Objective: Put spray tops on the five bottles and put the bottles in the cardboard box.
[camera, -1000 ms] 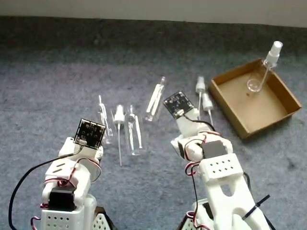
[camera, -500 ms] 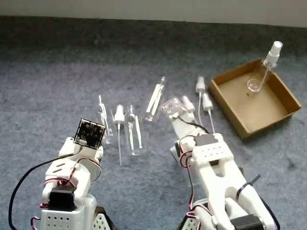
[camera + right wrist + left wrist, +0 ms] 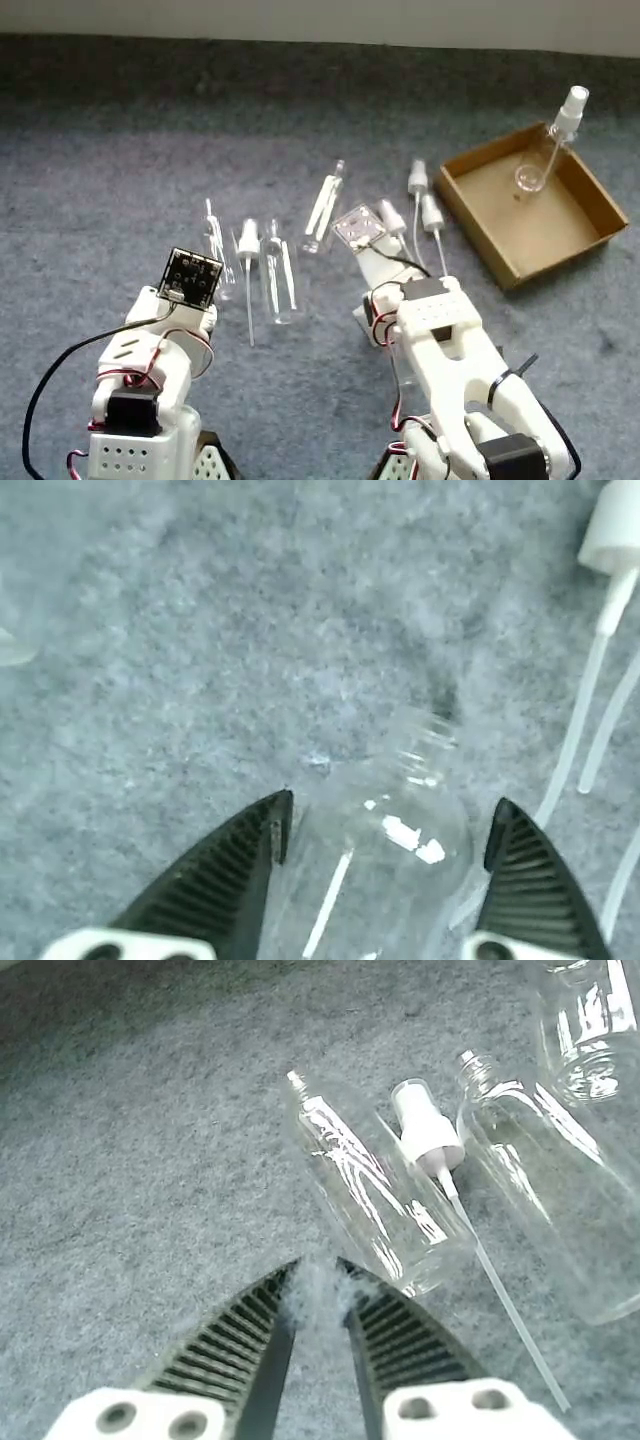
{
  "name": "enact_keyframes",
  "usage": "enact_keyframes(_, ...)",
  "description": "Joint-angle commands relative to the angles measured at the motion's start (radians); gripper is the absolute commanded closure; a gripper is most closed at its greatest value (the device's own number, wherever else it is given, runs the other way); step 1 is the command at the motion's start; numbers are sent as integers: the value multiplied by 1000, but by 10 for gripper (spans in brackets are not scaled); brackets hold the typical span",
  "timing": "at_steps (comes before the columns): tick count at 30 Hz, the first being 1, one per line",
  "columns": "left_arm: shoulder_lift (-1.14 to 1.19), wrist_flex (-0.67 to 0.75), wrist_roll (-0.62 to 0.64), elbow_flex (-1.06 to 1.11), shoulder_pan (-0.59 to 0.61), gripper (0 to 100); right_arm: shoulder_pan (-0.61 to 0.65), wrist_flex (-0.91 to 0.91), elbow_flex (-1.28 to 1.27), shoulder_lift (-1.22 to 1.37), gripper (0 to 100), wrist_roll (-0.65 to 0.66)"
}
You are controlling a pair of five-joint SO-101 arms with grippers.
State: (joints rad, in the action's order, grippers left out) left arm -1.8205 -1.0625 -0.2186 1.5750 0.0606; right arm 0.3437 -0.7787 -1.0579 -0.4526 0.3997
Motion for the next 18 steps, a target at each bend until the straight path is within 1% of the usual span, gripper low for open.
enact_keyframes(1, -8, 23, 12, -8, 1, 996, 10, -25, 47, -7, 723, -64)
enact_keyframes(8, -8, 23, 12, -8, 1, 996, 8, -111, 74, -5, 723, -146)
enact_keyframes(14, -8, 23, 12, -8, 1, 996, 5, -110, 74, 4, 724, -143)
enact_keyframes(16, -8, 23, 12, -8, 1, 996, 5, -110, 74, 4, 748, -141)
enact_keyframes(18, -8, 23, 12, -8, 1, 996, 5, -99, 76, -5, 807, -140)
